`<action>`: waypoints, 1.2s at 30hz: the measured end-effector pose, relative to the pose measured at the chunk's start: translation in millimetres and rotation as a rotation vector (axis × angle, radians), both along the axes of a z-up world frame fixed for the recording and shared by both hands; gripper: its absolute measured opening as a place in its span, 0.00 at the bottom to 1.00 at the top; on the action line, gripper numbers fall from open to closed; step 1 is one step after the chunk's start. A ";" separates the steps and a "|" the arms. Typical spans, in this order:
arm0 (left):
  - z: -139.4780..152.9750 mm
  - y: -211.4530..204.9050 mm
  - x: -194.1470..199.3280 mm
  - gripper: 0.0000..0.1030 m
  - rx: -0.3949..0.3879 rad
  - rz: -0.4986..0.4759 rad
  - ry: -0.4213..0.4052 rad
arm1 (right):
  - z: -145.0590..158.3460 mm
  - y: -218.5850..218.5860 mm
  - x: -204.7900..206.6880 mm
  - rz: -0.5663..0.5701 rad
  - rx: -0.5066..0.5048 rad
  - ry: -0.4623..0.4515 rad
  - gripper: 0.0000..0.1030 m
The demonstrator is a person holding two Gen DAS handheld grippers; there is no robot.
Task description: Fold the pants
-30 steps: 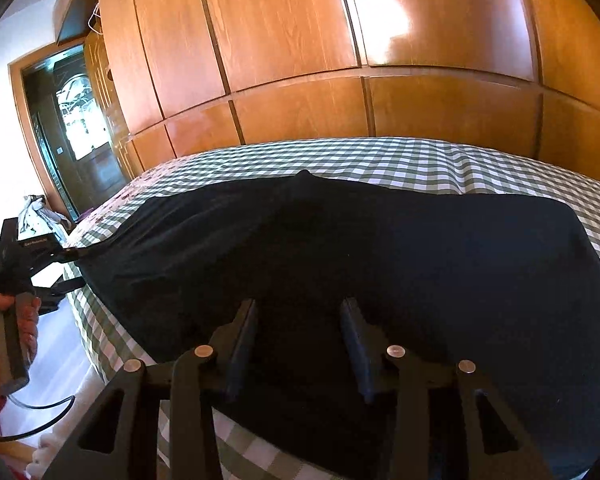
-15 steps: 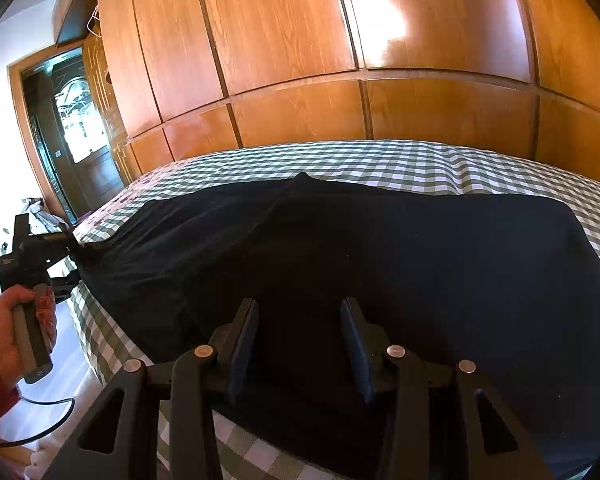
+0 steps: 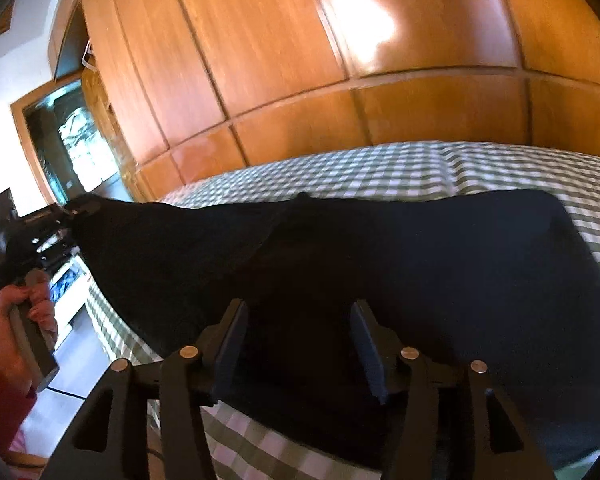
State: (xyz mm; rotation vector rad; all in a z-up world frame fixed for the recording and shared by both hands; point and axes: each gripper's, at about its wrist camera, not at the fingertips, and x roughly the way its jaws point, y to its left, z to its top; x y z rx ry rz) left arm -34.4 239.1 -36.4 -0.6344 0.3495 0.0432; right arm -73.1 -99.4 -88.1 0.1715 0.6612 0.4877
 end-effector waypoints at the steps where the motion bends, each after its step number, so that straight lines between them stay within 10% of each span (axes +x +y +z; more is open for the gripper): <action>1: 8.8 -8.2 0.5 0.15 0.020 -0.028 -0.019 | 2.2 -5.5 -1.1 -0.015 -0.002 0.001 0.53; 20: 76.4 -166.0 14.5 0.15 0.095 -0.506 -0.190 | 15.9 -120.9 -10.8 -0.175 0.192 0.115 0.53; 36: -4.8 -320.6 46.8 0.15 0.213 -0.851 0.016 | 23.8 -203.8 -21.0 -0.421 0.296 0.104 0.55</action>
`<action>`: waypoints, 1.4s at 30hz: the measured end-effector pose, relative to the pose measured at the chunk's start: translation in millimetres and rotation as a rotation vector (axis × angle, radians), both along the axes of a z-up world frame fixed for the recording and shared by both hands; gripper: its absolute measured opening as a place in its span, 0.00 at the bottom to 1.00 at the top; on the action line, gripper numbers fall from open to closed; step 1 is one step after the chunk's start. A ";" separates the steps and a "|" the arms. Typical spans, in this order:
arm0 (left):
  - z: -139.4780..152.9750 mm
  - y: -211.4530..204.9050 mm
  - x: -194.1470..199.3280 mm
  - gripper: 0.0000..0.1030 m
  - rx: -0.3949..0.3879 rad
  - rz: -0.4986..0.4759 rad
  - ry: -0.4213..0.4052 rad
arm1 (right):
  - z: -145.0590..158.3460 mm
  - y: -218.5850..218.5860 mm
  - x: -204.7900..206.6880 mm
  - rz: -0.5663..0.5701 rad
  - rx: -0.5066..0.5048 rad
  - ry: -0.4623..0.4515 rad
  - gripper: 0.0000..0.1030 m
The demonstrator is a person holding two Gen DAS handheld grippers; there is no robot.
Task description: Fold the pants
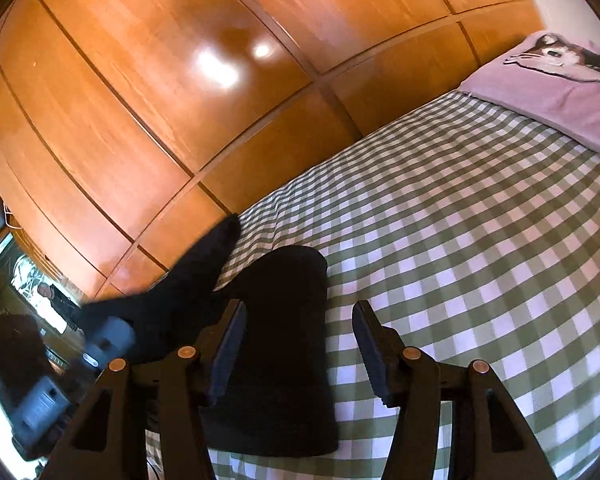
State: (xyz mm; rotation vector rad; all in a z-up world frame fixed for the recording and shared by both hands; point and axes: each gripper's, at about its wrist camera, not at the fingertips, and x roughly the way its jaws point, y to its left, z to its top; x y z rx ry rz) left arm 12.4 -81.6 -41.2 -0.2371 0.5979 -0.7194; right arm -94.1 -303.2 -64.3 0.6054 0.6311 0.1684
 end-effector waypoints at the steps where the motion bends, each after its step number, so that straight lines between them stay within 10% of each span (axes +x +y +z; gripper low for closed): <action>1: -6.7 -7.0 0.6 0.15 0.026 -0.009 0.006 | 0.3 0.3 0.2 0.002 0.001 0.000 0.55; 8: -34.2 -28.0 -17.4 0.41 0.016 -0.195 0.126 | 1.3 13.8 5.7 0.044 -0.016 -0.016 0.55; 14: -2.8 -9.4 -48.6 0.41 0.023 -0.263 -0.040 | 7.7 28.5 13.7 0.090 -0.025 -0.044 0.55; 19: 8.0 38.6 -29.3 0.43 0.011 -0.065 -0.035 | 4.9 47.1 37.3 0.156 -0.041 -0.020 0.58; 27: -22.3 103.3 21.6 0.43 0.233 0.324 0.093 | -16.6 74.7 74.0 0.240 -0.064 0.072 0.64; 29: -35.3 109.3 27.3 0.43 0.236 0.341 0.127 | -16.7 87.5 77.4 0.259 -0.123 0.089 0.50; 30: -40.1 108.2 27.6 0.43 0.233 0.340 0.129 | -16.4 94.7 78.8 0.287 -0.137 0.096 0.20; 31: -43.0 104.2 26.7 0.45 0.236 0.339 0.118 | -16.6 101.1 79.5 0.315 -0.154 0.111 0.14; 42: -22.6 84.6 14.5 0.51 0.171 0.245 0.070 | 34.0 76.4 52.8 0.228 -0.198 0.033 0.13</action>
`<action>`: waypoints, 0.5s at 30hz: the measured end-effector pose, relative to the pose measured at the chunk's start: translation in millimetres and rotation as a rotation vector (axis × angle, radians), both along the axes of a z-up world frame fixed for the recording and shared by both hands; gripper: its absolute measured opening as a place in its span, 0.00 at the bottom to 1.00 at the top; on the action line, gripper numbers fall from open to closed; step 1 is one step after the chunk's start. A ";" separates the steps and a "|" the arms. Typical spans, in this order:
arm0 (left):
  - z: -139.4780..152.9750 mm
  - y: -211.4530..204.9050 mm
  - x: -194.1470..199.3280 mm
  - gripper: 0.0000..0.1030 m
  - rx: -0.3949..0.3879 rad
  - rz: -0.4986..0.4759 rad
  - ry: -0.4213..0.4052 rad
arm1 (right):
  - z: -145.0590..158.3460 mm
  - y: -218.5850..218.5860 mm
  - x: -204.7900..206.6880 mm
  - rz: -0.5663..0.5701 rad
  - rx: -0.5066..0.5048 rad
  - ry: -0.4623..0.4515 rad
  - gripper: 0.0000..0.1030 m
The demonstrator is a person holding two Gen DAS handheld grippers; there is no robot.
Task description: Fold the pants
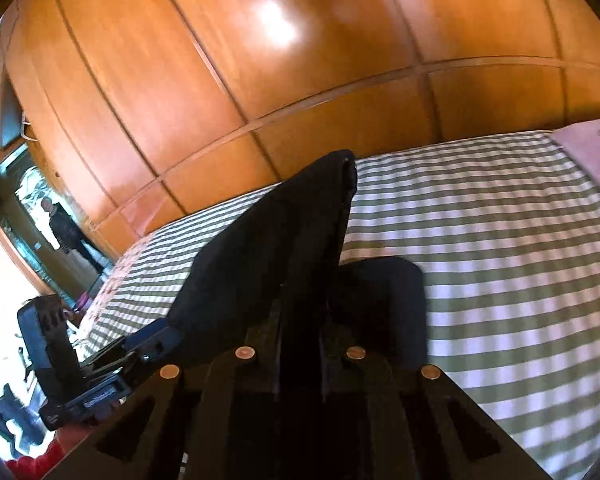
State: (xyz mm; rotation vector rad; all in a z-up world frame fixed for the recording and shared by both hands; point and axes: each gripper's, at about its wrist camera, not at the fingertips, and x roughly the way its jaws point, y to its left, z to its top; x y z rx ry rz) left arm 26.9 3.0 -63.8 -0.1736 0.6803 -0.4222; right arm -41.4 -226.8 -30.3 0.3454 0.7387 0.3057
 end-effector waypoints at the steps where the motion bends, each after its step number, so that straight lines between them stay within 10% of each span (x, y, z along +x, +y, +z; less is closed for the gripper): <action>1: 0.3 -5.3 -1.1 0.51 0.014 -0.009 0.001 | -5.2 -6.1 1.3 -0.013 -0.002 0.022 0.13; 8: -20.1 -44.0 -6.3 0.52 0.266 -0.012 -0.037 | -55.2 -20.9 6.5 -0.051 0.064 0.099 0.21; 15: 14.5 -21.0 9.0 0.52 0.135 -0.016 0.084 | 0.6 -24.4 -16.6 -0.114 -0.111 -0.049 0.33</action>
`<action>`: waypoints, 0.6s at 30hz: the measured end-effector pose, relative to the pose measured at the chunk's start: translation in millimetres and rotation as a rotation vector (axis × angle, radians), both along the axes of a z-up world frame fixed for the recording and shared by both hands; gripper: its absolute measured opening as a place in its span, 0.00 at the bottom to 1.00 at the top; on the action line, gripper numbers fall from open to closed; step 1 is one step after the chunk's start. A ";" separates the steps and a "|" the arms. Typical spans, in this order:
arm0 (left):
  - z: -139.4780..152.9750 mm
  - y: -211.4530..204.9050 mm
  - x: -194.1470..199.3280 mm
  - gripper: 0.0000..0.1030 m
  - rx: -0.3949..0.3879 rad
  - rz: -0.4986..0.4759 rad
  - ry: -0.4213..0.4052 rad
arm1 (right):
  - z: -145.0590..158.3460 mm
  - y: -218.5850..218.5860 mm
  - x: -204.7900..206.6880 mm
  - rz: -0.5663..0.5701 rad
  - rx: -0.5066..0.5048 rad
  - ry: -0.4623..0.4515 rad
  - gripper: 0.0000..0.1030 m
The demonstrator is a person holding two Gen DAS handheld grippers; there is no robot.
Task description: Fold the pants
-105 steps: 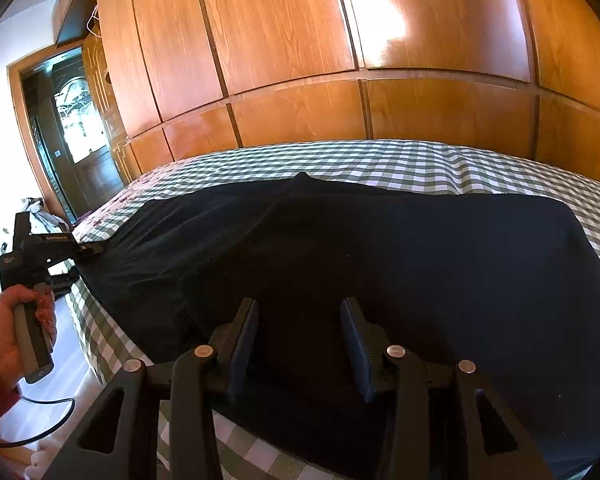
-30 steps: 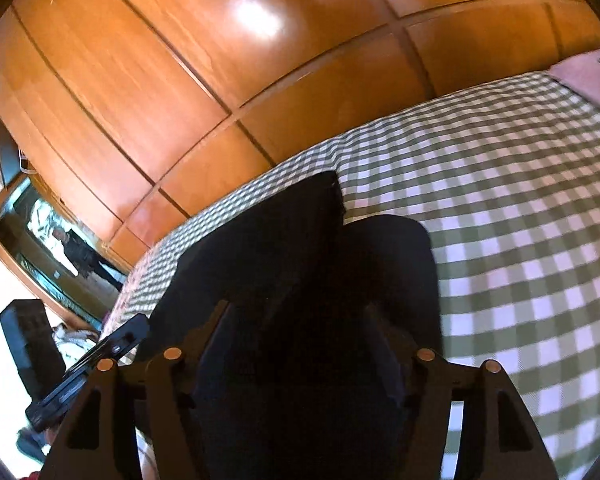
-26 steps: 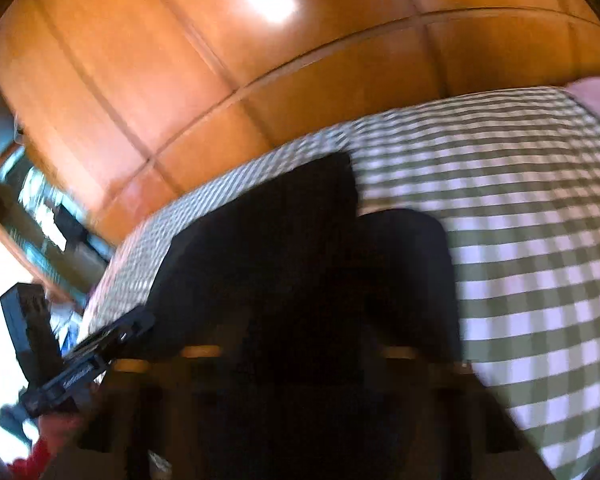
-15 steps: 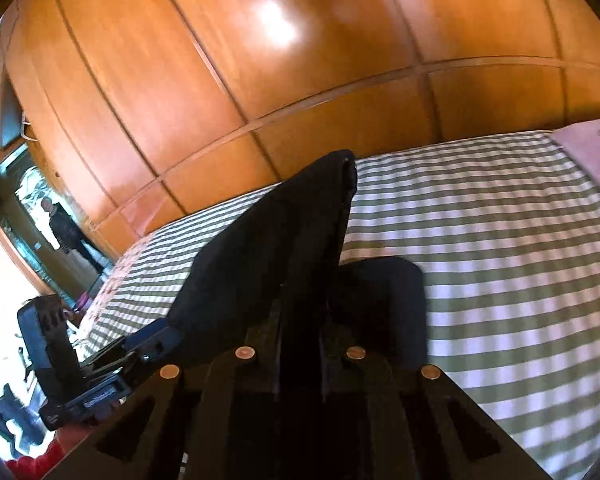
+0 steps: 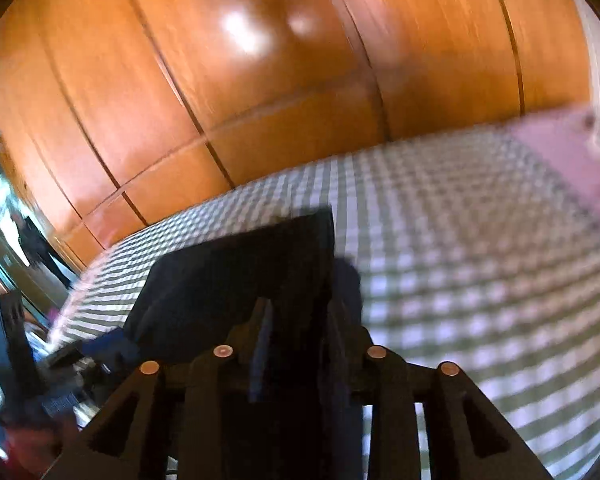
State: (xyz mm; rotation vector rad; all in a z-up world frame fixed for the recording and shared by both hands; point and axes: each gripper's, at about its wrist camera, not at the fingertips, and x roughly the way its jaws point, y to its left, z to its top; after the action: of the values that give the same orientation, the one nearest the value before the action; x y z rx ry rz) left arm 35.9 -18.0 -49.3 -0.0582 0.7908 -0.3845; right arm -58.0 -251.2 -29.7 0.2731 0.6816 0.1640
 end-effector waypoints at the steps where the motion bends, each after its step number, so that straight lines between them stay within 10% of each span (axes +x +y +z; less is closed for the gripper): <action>1: 6.3 2.6 6.9 0.52 -0.004 0.016 0.001 | 8.8 3.7 -0.1 0.011 -0.027 -0.018 0.33; 12: 1.0 -23.2 90.4 0.53 0.216 0.014 0.094 | 2.5 64.8 59.4 0.162 -0.186 0.059 0.33; 18: -26.8 -20.9 108.6 0.61 0.207 0.034 0.105 | -31.9 54.1 83.9 0.097 -0.252 0.116 0.30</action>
State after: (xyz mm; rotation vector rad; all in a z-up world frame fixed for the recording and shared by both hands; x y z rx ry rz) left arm 144.5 -38.9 -76.1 0.1024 0.9289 -0.2671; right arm 25.9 -197.1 -61.6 0.0075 0.8224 0.1541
